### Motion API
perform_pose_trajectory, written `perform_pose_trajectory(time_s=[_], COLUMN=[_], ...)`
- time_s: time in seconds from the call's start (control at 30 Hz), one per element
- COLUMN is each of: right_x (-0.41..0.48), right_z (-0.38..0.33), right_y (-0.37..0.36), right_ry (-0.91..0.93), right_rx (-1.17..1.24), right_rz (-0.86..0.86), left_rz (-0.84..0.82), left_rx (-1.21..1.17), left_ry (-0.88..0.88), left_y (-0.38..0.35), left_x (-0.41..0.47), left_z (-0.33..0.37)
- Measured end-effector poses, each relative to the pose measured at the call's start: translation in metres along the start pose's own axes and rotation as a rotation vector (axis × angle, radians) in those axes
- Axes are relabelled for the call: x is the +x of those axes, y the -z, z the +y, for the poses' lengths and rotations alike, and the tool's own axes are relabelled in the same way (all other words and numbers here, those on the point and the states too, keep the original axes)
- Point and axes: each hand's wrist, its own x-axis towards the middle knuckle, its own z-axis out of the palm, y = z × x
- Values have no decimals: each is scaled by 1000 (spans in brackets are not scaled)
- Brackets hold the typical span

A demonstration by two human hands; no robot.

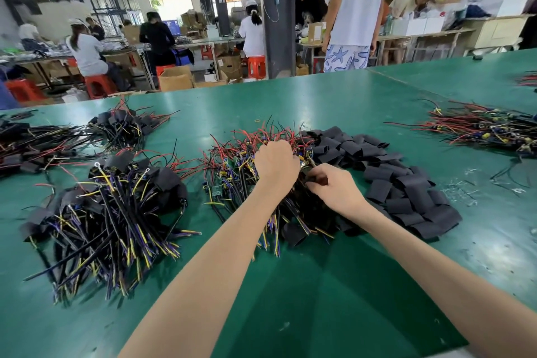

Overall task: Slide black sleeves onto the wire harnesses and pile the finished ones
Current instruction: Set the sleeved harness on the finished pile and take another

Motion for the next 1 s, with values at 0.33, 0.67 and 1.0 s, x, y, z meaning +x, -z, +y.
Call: perform_pose_trajectory(time_s=[0.33,0.67,1.0], right_x=[-1,-3,-1], right_z=[9,8,-10], right_y=[-1,0,13], right_ry=[11,142,84], right_rx=[-146,-377,-26], right_rz=[-54,-67,17], left_rz=[159,339,265], left_rx=[-1040,-332,-236], left_ry=[225,-186,-110], left_y=[60,124,62], left_x=[20,-17,-81], left_z=[-2,-42,-91])
